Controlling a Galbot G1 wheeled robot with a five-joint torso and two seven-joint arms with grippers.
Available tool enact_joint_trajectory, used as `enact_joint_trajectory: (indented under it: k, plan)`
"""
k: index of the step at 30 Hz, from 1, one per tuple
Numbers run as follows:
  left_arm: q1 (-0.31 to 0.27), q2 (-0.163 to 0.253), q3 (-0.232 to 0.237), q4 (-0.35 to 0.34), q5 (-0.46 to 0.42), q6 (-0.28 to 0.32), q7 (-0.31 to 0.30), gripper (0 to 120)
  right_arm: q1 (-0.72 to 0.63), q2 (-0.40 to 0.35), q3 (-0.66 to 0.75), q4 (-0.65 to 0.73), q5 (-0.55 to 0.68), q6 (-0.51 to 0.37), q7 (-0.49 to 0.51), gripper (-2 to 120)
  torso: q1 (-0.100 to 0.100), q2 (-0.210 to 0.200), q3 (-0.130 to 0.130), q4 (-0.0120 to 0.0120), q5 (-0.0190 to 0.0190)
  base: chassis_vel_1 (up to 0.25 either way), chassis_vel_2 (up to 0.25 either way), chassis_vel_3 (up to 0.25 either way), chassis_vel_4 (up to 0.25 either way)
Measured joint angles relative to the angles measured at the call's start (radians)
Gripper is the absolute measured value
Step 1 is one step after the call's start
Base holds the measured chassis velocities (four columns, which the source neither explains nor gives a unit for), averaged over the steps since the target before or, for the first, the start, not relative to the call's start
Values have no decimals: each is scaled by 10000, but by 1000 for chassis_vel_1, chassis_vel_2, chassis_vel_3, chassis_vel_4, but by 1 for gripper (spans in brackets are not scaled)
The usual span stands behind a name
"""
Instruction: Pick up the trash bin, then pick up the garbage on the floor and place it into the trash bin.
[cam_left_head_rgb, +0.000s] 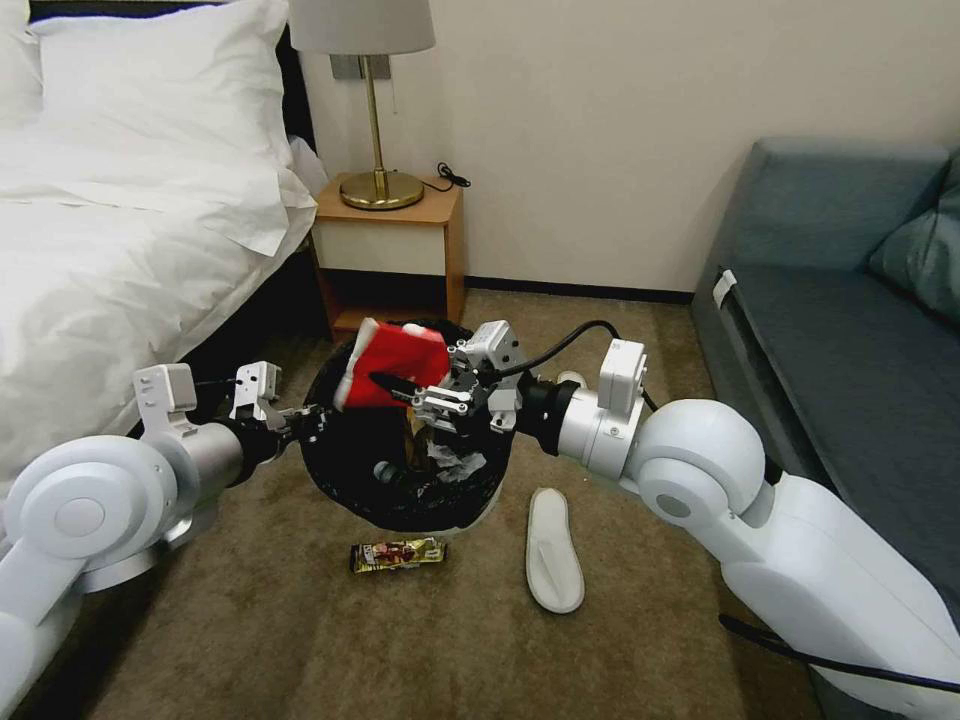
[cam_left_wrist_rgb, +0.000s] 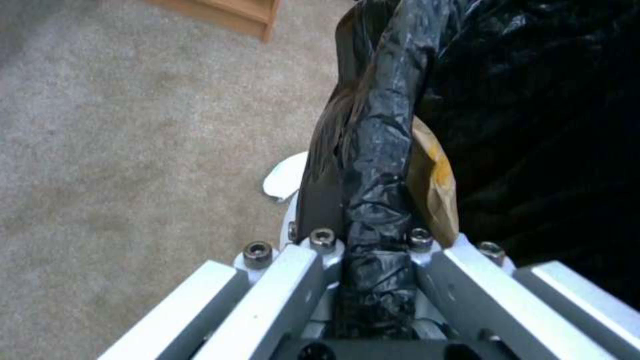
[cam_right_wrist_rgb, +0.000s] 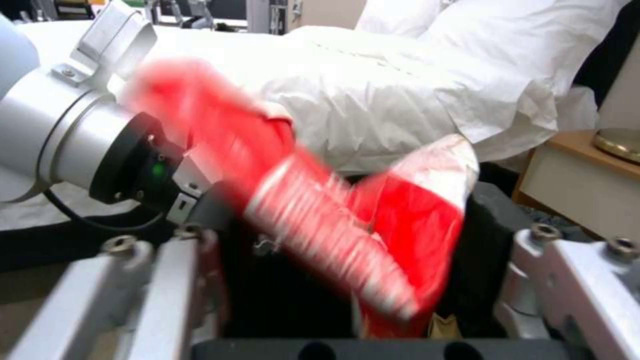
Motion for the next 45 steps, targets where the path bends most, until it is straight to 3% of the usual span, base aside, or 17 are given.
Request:
enact_joint_trajectory:
  k: [8, 17, 28, 35, 38, 45]
  plan:
    - [-108, 20, -23, 100, -50, 0, 80, 3, 152, 157, 21, -133, 54, 86, 68, 97, 0, 0, 0, 0, 0, 0, 0, 0, 0]
    - [-189, 58, -94, 164, -124, 1, 118, 3, 254, 214, 339, -81, 247, 175, 256, 113, 0, 0, 0, 0, 0, 0, 0, 0, 0]
    - [-169, 44, -119, 104, -101, 1, 142, 3, 128, 31, 670, 63, 286, 176, 372, 112, 0, 0, 0, -1, 0, 0, 0, 0, 0]
    - [-44, 38, -364, 175, 85, 1, 247, 3, 263, 170, 1416, 226, 1069, 305, 1683, 101, 0, 0, 0, 0, 1, 0, 0, 0, 0]
    - [35, 41, -416, 225, 166, 1, 279, 3, 478, 171, 1939, 358, 1895, 370, 2452, 100, 0, 0, 0, 1, 0, 0, 0, 0, 0]
    - [64, 22, -481, 252, 284, 2, 277, 3, 675, -45, 2851, 56, 2541, 576, 3621, 100, 0, 1, 0, -2, -1, 0, 0, 0, 0]
